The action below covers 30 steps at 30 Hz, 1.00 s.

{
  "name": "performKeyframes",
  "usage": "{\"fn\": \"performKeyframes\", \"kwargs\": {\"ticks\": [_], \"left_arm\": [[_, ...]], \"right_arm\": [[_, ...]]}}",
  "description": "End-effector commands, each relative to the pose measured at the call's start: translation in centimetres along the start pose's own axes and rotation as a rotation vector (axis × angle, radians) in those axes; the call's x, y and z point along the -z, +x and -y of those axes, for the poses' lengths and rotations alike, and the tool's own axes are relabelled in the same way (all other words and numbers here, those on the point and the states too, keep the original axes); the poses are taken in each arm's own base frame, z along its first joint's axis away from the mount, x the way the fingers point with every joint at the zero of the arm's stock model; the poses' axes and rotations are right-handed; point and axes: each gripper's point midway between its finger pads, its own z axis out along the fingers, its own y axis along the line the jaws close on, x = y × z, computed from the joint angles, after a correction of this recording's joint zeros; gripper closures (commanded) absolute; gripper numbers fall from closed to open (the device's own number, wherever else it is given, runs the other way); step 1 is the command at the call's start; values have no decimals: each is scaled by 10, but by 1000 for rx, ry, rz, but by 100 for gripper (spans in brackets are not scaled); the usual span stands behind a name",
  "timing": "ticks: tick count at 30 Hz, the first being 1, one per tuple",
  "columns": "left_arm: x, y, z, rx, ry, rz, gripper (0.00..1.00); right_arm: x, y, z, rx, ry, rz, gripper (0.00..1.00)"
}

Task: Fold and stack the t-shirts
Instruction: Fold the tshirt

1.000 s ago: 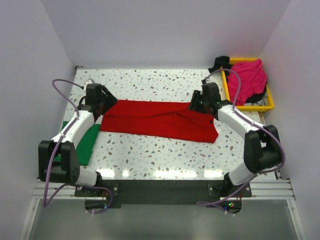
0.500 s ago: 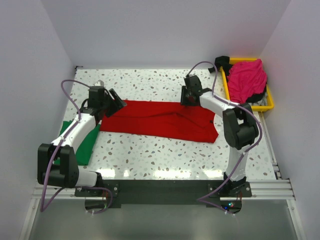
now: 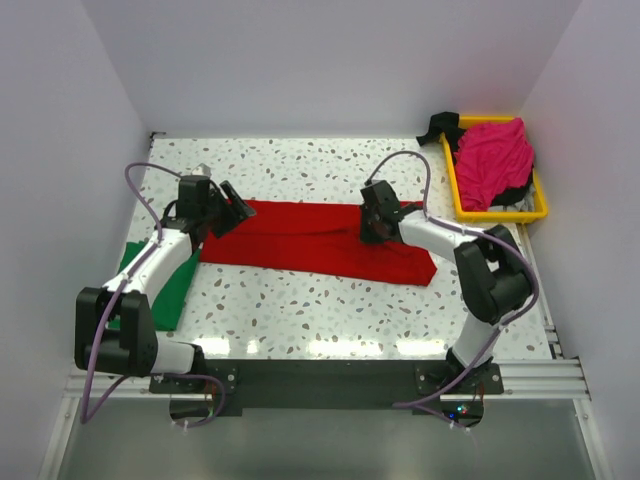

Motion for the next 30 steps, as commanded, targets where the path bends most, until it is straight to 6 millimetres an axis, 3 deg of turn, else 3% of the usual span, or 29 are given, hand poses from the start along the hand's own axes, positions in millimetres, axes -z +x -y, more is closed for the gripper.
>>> {"fn": "performKeyframes", "kwargs": {"ticks": [1,3,8,11,16,25,30], "left_arm": [[7,-15,8,-17,25,68,33],[5,-17,9,-34,28,75,34],[-1,-21,8,-73,18,69,34],[-4,-19,7,-80,21,59,34],[-1,-15,20,-84,91,36,34],[15,-9,45,-137,170,10,33],[16,-1,45,-161,187,-24,33]], "right_arm": [[24,-17,-36,-58,-145,90,87],[26,-11,-46,-67,-198,84,86],[42,-20,-59,-60,-266,99,83],[57,-29,-43,-43,-188,140,72],[60,-25,-5,-51,-22,187,61],[48,-34,5,-82,55,231,56],[37,-28,5,-115,52,235,55]]}}
